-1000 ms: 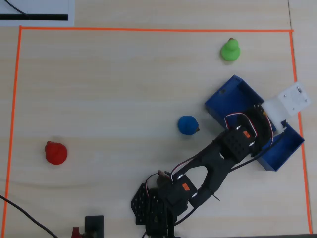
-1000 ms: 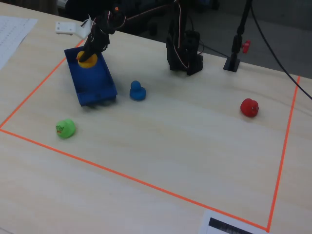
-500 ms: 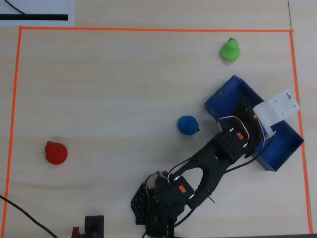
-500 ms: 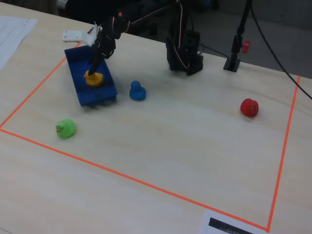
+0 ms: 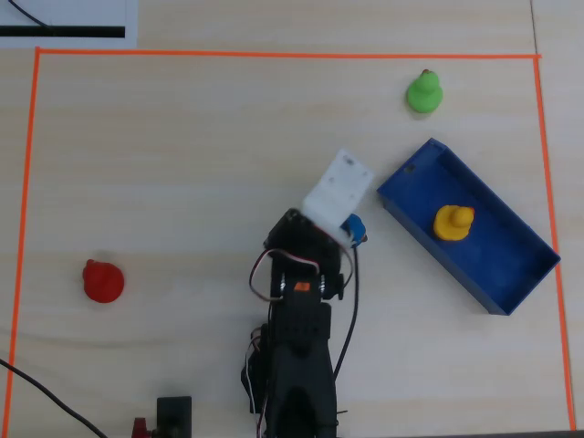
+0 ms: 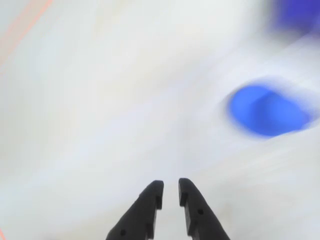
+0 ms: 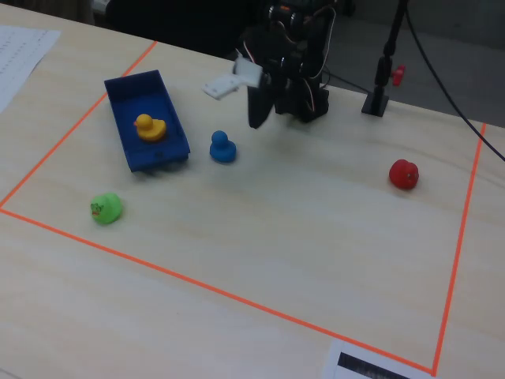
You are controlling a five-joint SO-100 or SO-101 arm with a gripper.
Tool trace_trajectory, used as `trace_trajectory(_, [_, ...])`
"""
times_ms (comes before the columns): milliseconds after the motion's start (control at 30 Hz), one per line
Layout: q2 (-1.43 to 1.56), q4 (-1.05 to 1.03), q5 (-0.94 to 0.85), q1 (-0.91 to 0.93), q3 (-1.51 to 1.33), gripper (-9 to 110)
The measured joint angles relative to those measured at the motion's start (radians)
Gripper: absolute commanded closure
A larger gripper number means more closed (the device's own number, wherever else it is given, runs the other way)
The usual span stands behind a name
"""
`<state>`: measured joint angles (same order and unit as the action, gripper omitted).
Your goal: Grasp yellow duck and put it into box.
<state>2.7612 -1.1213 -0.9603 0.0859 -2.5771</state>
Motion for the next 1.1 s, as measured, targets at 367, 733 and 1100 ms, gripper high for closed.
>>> trace_trajectory(367, [0.523,-0.066,-0.144,-0.057,-0.541,101])
trace_trajectory(733, [0.551,-0.156,-0.222,-0.014,-0.541,101])
trace_trajectory(1100, [0.551,-0.156,-0.222,-0.008,-0.541,101])
